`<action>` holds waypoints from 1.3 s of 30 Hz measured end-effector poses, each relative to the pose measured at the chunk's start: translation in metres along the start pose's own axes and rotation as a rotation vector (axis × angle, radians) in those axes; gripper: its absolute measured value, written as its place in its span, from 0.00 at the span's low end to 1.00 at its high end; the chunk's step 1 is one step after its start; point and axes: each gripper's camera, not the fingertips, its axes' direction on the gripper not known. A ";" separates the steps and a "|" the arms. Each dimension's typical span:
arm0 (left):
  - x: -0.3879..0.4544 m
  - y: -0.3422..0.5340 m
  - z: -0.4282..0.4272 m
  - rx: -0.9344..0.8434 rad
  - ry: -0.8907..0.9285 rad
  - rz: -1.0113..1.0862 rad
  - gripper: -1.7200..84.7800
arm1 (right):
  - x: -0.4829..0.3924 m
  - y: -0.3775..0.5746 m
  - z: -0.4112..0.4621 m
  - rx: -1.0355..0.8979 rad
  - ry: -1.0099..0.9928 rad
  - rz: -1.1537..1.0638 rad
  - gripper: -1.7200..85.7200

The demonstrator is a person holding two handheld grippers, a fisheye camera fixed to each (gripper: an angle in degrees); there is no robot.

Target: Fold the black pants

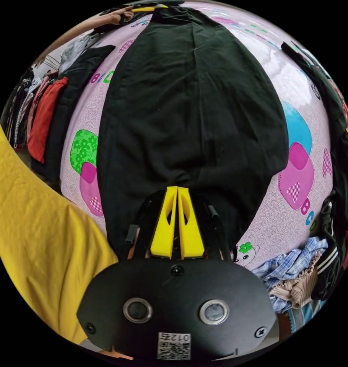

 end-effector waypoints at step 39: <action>0.532 0.447 0.047 -0.399 -0.236 0.793 0.04 | 0.228 0.151 -0.013 0.547 -1.057 0.799 0.16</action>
